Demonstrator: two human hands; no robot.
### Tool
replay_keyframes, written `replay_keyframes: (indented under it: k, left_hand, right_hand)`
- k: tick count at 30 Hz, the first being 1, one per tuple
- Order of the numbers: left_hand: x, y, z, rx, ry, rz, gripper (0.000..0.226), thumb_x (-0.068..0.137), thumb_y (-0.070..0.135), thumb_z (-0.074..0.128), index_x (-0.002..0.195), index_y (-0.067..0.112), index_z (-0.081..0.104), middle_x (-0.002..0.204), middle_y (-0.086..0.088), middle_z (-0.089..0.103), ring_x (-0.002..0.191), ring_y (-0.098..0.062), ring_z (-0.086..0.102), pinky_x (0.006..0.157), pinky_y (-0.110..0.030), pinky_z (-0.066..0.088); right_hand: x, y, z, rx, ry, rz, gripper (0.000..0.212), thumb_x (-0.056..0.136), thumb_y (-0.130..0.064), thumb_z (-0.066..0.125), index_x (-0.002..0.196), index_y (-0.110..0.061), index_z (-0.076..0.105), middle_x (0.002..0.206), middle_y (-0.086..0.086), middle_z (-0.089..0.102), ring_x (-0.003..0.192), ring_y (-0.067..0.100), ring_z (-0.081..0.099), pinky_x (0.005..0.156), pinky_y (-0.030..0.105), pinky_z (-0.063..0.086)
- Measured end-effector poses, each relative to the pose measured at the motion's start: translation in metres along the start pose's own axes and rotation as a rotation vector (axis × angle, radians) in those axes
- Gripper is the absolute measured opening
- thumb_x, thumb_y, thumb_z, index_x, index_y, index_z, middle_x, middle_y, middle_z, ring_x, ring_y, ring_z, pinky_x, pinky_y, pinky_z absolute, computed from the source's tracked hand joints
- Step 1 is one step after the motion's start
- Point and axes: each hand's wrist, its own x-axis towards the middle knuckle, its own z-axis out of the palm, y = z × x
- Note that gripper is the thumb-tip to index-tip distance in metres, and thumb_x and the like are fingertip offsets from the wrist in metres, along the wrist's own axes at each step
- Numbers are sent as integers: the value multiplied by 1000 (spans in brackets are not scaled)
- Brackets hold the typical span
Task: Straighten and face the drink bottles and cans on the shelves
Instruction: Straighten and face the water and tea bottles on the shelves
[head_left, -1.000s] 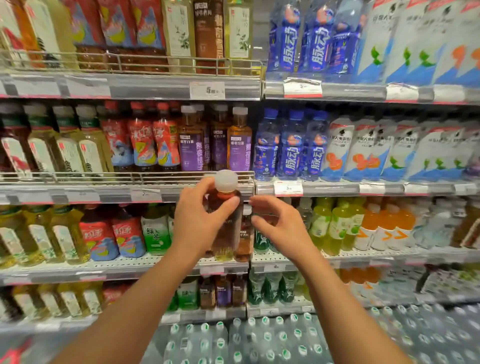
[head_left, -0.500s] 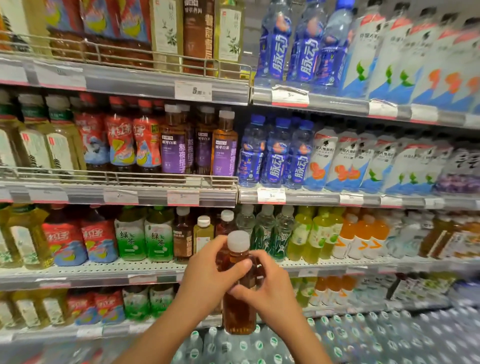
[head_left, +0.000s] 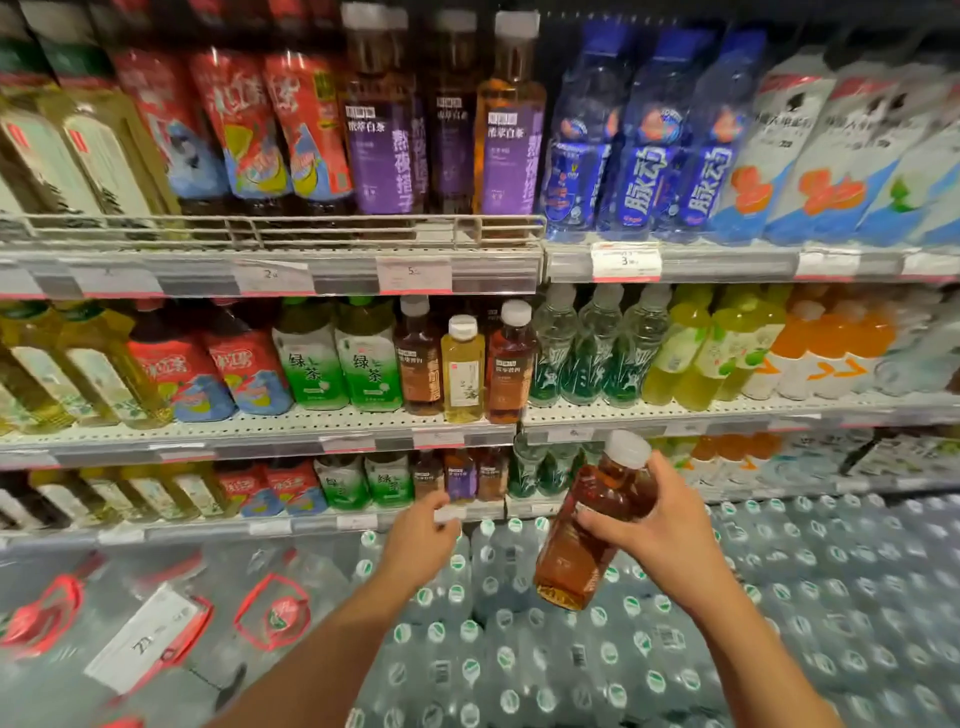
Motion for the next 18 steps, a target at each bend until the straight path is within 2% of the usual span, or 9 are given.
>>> replay_keyframes:
  k: [1,3,5,7,9,12,14,16,18]
  left_hand:
    - [9,-5,3,16,-15,-13,45,99,27,62,143,24,53,130,1,66,73,-1,62,61,-13,48]
    - [29,-11,7,49,-40,-17,56,99,25,63,152,20,44,144,-3,58,101,-14,66,89,-33,55]
    - [51,-14,13,134,-77,7,66,99,25,63,158,16,33,159,-5,41,133,-25,53,111,-39,43]
    - [74,-14,20,153,-124,24,77,100,23,61,163,14,16,170,-4,17,152,-25,29,122,-39,29]
    - [97,-10,30,103,-125,47,80,99,17,61,162,10,13,169,-9,15,151,-29,29,121,-42,30]
    - [129,-7,49,166,-61,41,63,98,14,60,152,3,30,149,-19,37,128,-40,50,103,-47,44]
    - [149,-7,59,180,-24,-24,45,100,20,58,137,-3,46,137,-25,47,119,-44,55,96,-51,47]
    - [167,-8,68,193,-24,-52,37,103,29,54,117,-4,64,121,-27,61,112,-42,60,93,-50,50]
    - [180,-10,75,225,-3,-57,45,104,34,51,100,-5,72,103,-27,69,103,-43,65,87,-47,53]
  right_hand:
    - [-1,4,2,3,2,18,62,62,-41,94,111,-45,55,99,-28,69,89,-4,67,77,29,55]
    - [-4,12,4,-8,9,56,63,63,-39,94,113,-45,57,96,-26,71,88,-7,67,74,23,52]
    - [-7,21,6,-20,3,110,57,63,-38,94,110,-37,63,93,-23,73,85,-6,68,73,24,53]
    - [-11,32,7,-28,6,159,50,63,-37,95,105,-31,68,91,-18,75,83,-3,69,75,27,55]
    - [-16,40,8,-29,28,210,47,62,-35,96,100,-29,69,89,-14,75,82,-2,69,73,25,52]
    - [-27,52,6,-24,65,252,42,62,-31,97,93,-26,69,85,-12,74,79,-3,67,65,12,45]
    - [-36,57,2,-18,80,268,34,64,-31,96,85,-30,68,78,-17,72,73,-4,66,62,9,45]
    - [-45,62,-3,26,92,293,27,66,-30,95,81,-30,71,78,-17,74,73,0,69,63,12,49]
    - [-52,66,-8,104,130,348,31,67,-28,94,89,-35,74,87,-9,78,82,10,74,72,25,57]
